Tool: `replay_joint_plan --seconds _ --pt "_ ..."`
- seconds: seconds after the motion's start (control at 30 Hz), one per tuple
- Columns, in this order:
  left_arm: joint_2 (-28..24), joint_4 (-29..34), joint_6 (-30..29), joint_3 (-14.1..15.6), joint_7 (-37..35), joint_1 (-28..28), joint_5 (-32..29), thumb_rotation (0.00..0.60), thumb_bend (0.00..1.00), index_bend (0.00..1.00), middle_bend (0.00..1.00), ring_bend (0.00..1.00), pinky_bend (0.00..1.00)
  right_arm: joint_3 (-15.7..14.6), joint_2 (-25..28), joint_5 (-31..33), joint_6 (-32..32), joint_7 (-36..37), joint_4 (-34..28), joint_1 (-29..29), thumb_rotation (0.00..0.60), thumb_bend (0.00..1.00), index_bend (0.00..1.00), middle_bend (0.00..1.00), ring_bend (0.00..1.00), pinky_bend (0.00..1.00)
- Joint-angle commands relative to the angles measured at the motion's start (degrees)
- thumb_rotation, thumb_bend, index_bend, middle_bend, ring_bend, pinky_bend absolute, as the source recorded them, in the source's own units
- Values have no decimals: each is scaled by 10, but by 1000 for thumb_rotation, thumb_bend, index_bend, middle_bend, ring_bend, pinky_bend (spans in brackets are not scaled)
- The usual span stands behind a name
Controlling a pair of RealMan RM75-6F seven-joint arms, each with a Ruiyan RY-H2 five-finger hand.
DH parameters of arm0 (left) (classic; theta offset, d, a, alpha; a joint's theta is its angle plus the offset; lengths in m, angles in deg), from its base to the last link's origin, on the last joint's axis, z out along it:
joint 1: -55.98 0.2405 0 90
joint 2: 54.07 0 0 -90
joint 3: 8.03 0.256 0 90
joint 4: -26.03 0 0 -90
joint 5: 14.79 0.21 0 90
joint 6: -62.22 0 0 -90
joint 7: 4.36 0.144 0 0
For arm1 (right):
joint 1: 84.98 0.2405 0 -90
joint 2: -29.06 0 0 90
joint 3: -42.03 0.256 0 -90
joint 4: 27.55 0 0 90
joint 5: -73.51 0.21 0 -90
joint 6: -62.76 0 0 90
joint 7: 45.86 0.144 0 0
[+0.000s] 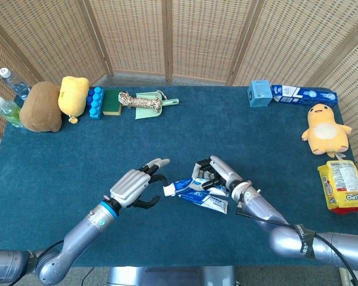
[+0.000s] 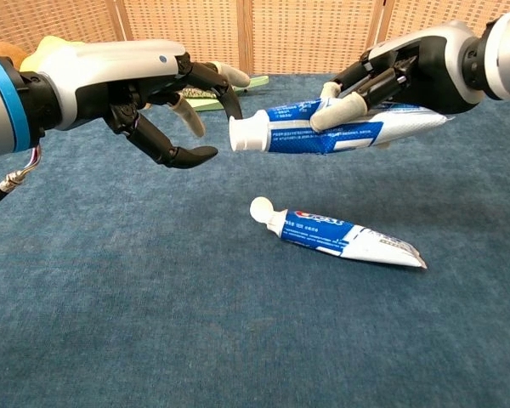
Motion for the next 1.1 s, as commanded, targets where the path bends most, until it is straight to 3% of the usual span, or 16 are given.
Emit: replay_joint_plan --seconds 0.03,0.43,0.8,1.1 --pt "1 1 1 0 0 -1 1 600 381 465 31 0 255 -6 -7 11 15 -12 1 7 600 577 831 743 731 730" --pt "-3 7 0 4 2 2 7 600 381 464 30 0 255 -20 -25 44 64 -58 4 21 600 579 832 743 731 731" --pt "-2 7 -1 2 -3 4 10 600 381 443 24 0 255 -10 -33 55 73 -67 4 20 600 580 831 743 731 731" --pt "-60 45 -47 -4 -15 35 49 600 381 407 23 0 253 -10 -32 42 89 -74 4 6 600 579 831 742 731 730"
